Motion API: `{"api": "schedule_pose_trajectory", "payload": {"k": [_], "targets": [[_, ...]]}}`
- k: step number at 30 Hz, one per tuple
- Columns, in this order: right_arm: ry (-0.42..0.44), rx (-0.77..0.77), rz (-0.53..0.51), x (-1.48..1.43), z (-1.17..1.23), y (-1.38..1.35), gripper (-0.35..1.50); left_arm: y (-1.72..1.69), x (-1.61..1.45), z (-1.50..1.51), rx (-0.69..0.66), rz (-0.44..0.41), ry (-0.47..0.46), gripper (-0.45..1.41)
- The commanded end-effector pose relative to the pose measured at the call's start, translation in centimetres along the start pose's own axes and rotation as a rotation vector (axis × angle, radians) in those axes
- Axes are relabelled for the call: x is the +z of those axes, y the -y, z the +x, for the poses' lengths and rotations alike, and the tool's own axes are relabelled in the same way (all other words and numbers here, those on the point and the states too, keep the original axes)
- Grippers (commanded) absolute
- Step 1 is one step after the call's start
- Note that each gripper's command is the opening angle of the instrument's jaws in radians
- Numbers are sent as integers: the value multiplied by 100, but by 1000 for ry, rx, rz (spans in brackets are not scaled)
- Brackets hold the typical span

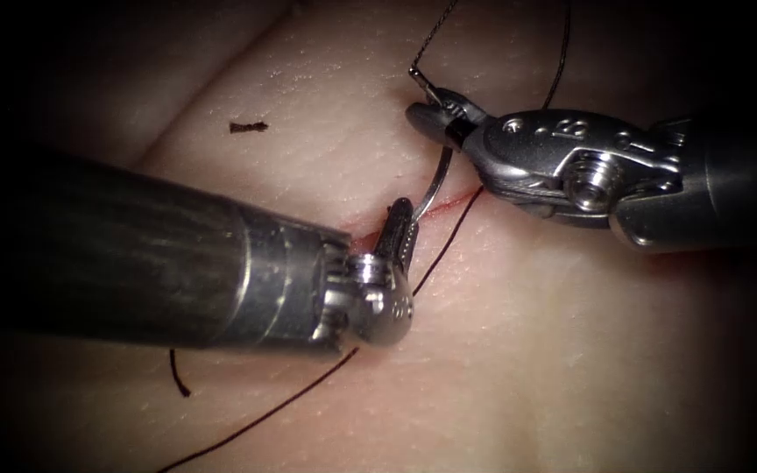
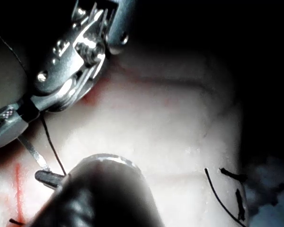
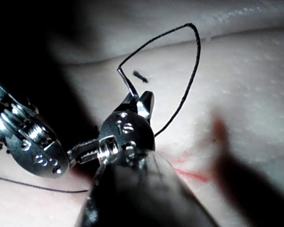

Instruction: Wound Closure

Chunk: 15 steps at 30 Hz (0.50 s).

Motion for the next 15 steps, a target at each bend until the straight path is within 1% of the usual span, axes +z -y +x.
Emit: {"api": "schedule_pose_trajectory", "payload": {"k": [1,2,3,4,5,7,8,9,10,11,12,13,15], "targets": [[0,0,5,6,-4,6,-35,-6,1,3,14,1,-2,-45],[-1,0,9,6,-4,5,-35,-4,2,2,28,4,0,-28],[-7,1,10,5,-4,3,-35,-2,3,1,36,8,3,14],[-12,1,9,4,-4,2,-35,0,3,1,33,8,9,39],[-22,2,13,3,-4,0,-35,3,4,-1,27,13,17,61],[-38,3,20,0,-4,-5,-35,8,6,-5,24,10,17,94],[-47,3,30,-2,-5,-8,-35,11,6,-6,29,7,16,99],[-54,2,36,-4,-6,-11,-35,15,7,-8,-1,4,15,101],[-62,2,43,-5,-7,-15,-35,19,8,-10,-56,-1,15,94],[-90,0,67,-10,-10,-24,-35,23,7,-12,-130,-6,-23,105],[-90,0,67,-10,-10,-24,-35,23,7,-12,-130,-6,-23,105],[-106,-4,94,-12,-13,-30,-35,25,5,-13,-174,-37,-66,105],[-132,-13,152,-16,-17,-41,-35,28,0,-16,-317,-188,-199,106]]}}
